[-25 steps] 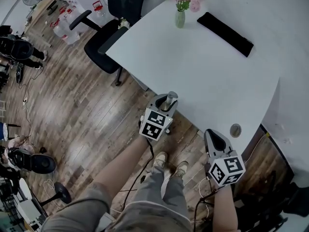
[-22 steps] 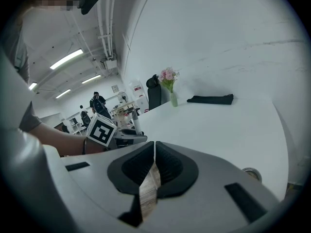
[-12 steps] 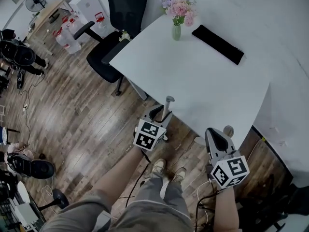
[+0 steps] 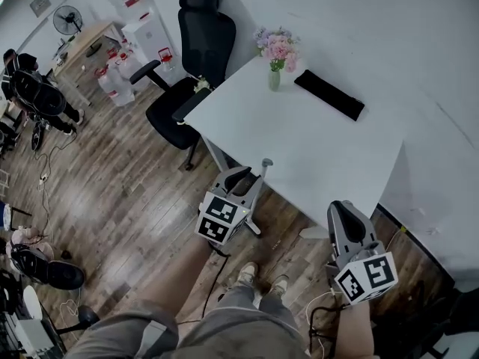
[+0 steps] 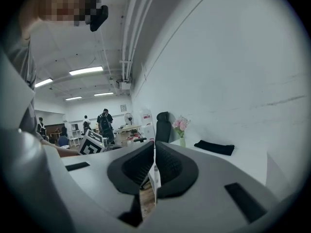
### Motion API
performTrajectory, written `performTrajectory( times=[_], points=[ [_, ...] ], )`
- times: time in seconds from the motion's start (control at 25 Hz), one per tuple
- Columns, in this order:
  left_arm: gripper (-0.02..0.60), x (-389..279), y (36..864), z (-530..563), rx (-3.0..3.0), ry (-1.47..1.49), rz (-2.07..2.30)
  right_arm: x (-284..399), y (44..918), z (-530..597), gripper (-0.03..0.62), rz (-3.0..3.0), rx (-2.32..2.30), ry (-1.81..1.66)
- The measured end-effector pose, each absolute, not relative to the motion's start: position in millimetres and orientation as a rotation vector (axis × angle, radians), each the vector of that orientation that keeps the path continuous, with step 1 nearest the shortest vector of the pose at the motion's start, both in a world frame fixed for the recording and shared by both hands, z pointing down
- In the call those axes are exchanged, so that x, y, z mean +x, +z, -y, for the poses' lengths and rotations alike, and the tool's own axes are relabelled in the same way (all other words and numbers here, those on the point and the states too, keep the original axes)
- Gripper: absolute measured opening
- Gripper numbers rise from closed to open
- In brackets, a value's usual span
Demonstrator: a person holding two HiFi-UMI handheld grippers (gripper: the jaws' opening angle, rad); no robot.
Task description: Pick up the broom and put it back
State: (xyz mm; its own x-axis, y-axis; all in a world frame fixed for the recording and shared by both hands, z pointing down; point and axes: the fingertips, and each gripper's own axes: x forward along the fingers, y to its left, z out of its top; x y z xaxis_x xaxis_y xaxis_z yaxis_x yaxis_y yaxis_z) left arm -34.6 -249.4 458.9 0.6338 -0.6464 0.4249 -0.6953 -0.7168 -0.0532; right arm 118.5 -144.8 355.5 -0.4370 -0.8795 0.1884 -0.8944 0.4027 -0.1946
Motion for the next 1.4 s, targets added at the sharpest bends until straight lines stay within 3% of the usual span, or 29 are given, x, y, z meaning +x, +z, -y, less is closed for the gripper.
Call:
performTrajectory(
  times=[0.56, 1.4],
  points=[
    [0.091, -26, 340, 167, 2.936, 0.498, 1.012, 138, 253, 67, 0.035, 2.672, 1.737, 0.184],
    [0.021, -12, 325, 86, 2.955, 0.404, 0.948, 110, 282, -1, 0.035, 2.672, 1.486, 0.247]
  ],
)
